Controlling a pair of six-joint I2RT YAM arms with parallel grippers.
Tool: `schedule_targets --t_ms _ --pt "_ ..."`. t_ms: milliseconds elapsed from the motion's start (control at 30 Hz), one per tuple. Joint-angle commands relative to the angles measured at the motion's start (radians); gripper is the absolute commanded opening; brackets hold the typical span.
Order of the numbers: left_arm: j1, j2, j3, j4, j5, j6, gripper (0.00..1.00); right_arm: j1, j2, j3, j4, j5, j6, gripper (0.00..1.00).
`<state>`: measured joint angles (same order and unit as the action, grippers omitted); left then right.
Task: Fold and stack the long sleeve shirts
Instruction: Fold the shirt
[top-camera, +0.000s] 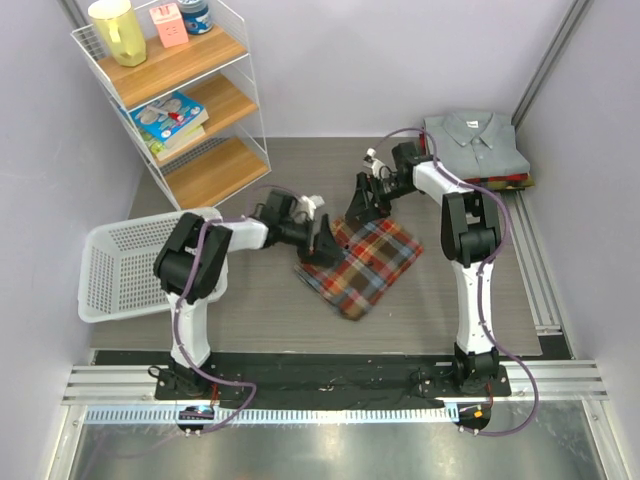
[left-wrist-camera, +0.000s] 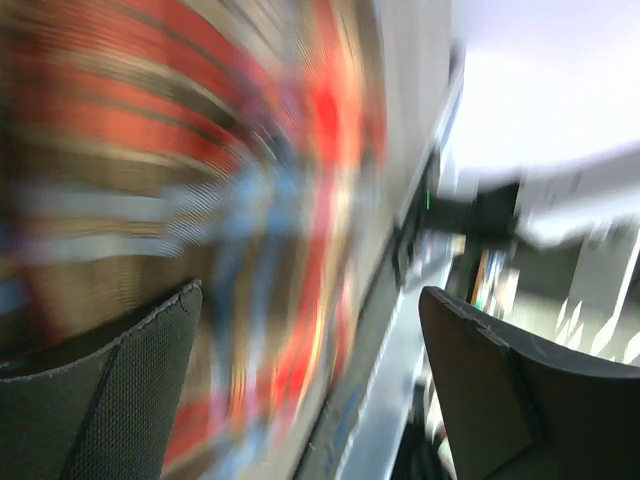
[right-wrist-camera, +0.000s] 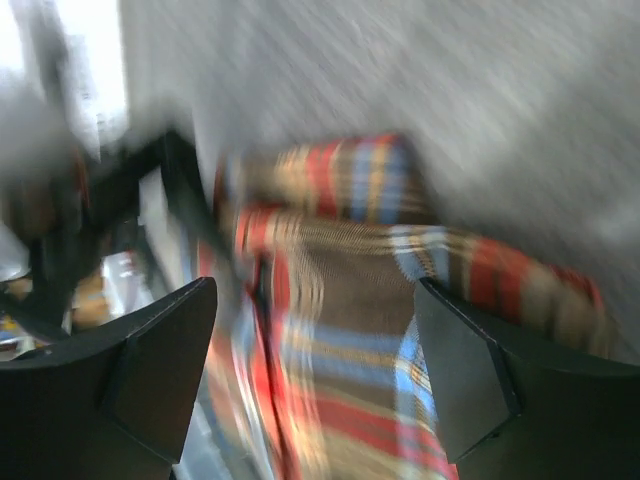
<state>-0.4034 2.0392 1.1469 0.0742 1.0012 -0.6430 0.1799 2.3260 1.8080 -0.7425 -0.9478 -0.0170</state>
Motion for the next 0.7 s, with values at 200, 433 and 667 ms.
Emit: schedule_targets --t_ms 200,433,667 --pt "0.059 -0.364 -0.187 -0.211 -0.055 0.118 0.98 0.107 -0.224 0.042 0.034 0.161 -0.146 0.86" --pt "0.117 -0.328 -0.056 -0.349 -0.213 0.298 0.91 0.121 -0.421 -0.111 -0.033 0.326 -0.271 0.81" --pt "0.115 -0.104 0.114 -0.341 -0.19 0.31 0.73 0.125 -0.497 -0.289 -0.103 0.466 -0.325 0.72"
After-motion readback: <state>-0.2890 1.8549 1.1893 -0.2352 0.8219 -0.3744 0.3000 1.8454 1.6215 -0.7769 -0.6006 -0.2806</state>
